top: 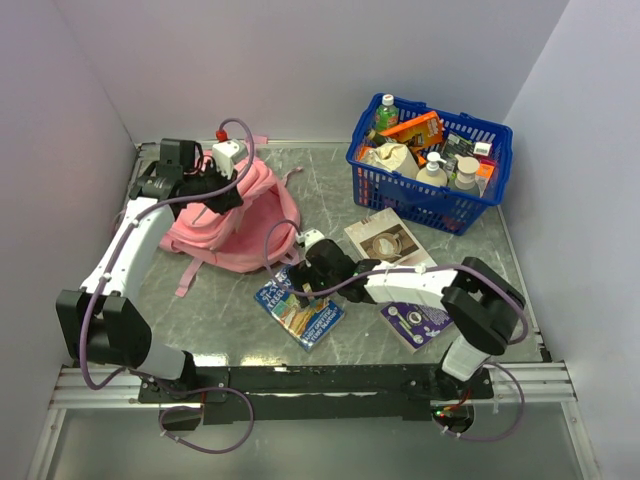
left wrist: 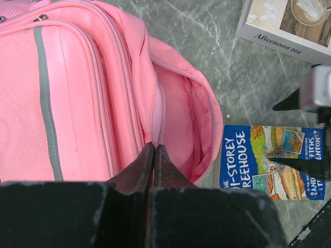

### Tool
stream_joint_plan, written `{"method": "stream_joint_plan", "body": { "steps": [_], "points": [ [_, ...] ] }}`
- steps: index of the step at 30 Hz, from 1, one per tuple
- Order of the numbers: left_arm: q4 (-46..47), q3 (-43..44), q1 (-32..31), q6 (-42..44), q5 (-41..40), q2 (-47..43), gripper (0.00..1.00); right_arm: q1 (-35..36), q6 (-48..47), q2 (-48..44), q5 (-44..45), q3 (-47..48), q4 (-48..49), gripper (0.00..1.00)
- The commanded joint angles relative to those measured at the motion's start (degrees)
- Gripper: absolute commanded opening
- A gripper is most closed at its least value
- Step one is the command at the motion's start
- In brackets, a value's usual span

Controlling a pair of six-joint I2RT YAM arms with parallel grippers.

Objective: Pack the student bag
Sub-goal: Move the book to the center of the board, then pick up the book from the center of the board.

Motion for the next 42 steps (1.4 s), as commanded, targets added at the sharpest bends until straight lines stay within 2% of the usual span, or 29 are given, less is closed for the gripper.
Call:
{"method": "stream_joint_plan", "body": {
  "steps": [1, 4, 7, 10, 11, 14, 23, 32, 37, 42],
  "points": [
    [1.42, 4.29, -0.12, 0.22, 2.61, -0.8, 0.01, 0.03, -0.96, 2.69, -2.7, -0.66, 3.07, 1.0],
    [1.33, 4.56, -0.12, 0.22, 2.17, -0.63, 0.01, 0.38, -0.26, 5.33, -3.41, -0.32, 3.16, 0.98],
    [1.33, 4.65, -0.12, 0.13, 1.82, -0.54, 0.01, 0.82, 0.53, 7.88, -3.33, -1.1, 3.07, 0.9],
    [0.89, 5.09, -0.12, 0.3, 1.73, -0.19, 0.01, 1.0, 2.11, 9.55, -2.97, -2.07, 3.07, 0.66],
    [0.8, 5.17, -0.12, 0.3, 1.56, -0.1, 0.01, 1.0, 2.64, 10.42, -3.32, -2.33, 3.16, 0.47],
    [0.62, 5.53, -0.12, 0.48, 1.38, 0.08, 0.01, 0.91, 4.58, 11.13, -3.06, -4.44, 5.18, 0.0],
    [0.8, 4.56, -0.12, 0.74, 0.33, -0.01, 0.01, 0.74, 9.58, 5.7, -4.64, -10.58, 8.52, 0.0],
    [0.8, 4.47, -0.12, 0.92, -0.47, 0.25, 0.01, -5.05, 14.07, -16.88, -11.67, -17.71, 11.77, 0.0],
    [0.8, 3.95, -0.12, 0.74, -0.2, 0.08, 0.01, -9.54, 15.48, -26.64, -15.97, -14.56, 8.79, 0.0],
    [1.41, 2.36, -0.12, 0.57, -0.03, -0.62, 0.01, -15.68, 18.46, -30.69, -22.65, -10.43, 7.99, 0.0]
  ]
}}
